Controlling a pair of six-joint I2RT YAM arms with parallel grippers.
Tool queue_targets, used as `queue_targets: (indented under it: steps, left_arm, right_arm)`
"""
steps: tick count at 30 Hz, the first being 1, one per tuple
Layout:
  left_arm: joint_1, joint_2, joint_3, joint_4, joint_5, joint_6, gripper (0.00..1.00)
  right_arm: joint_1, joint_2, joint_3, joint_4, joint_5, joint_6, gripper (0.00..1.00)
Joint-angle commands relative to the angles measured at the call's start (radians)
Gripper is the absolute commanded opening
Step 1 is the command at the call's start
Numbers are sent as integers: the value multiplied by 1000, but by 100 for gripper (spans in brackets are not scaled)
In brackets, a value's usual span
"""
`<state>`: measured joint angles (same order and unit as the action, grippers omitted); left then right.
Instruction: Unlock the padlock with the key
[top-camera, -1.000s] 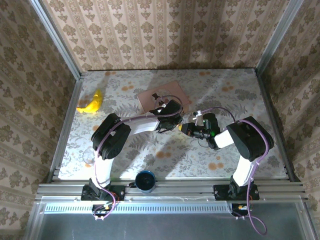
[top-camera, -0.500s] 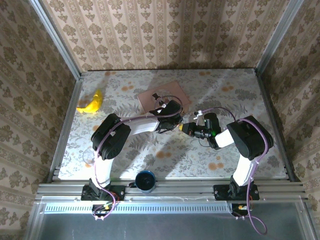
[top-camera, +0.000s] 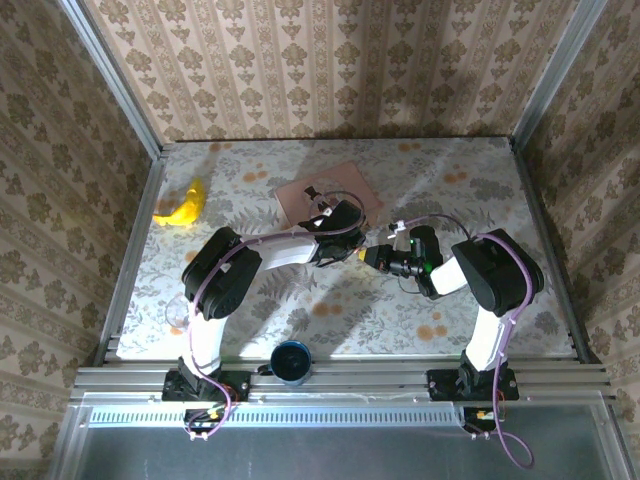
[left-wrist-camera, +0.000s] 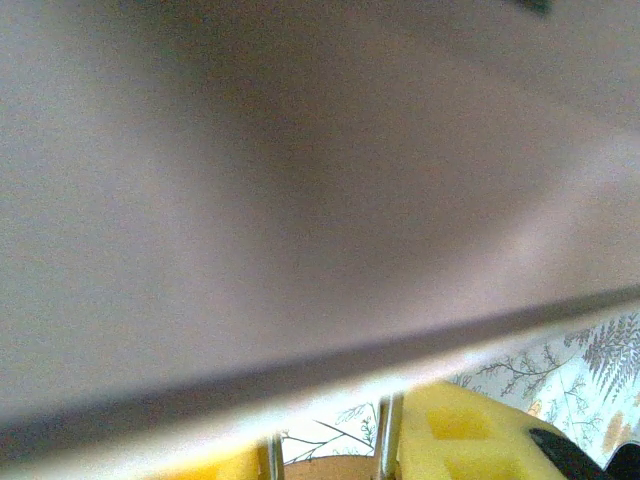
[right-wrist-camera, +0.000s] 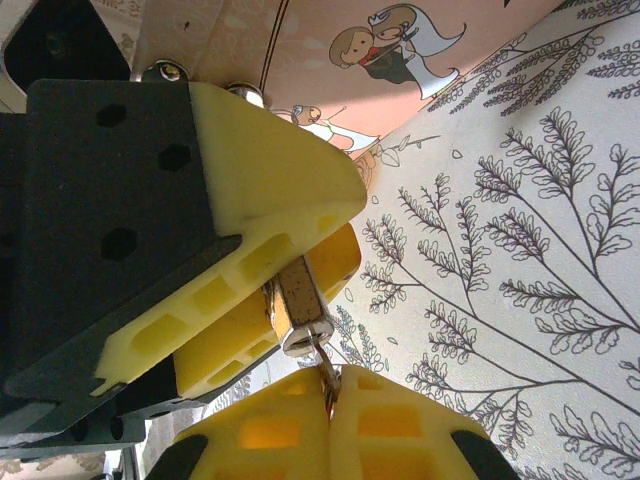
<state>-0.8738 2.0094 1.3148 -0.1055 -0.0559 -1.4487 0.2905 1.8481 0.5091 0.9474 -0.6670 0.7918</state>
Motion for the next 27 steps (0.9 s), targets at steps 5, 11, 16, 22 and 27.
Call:
queue_targets:
  steps: [5, 11, 16, 22, 27]
  left_arm:
    - [-28, 3, -32, -16, 144, -87, 0]
    - [-28, 0, -31, -14, 140, -91, 0]
    - [-27, -2, -34, -13, 138, -93, 0]
    - [-30, 0, -34, -11, 139, -93, 0]
    - [-30, -5, -41, -8, 137, -96, 0]
  right_arm:
    - [-12, 5, 15, 89, 35, -6, 0]
    - [-12, 10, 7, 88, 58, -5, 0]
    - [-17, 17, -3, 102, 66, 2, 0]
    - [-25, 43, -16, 155, 65, 34, 0]
    - [-31, 63, -23, 187, 63, 53, 0]
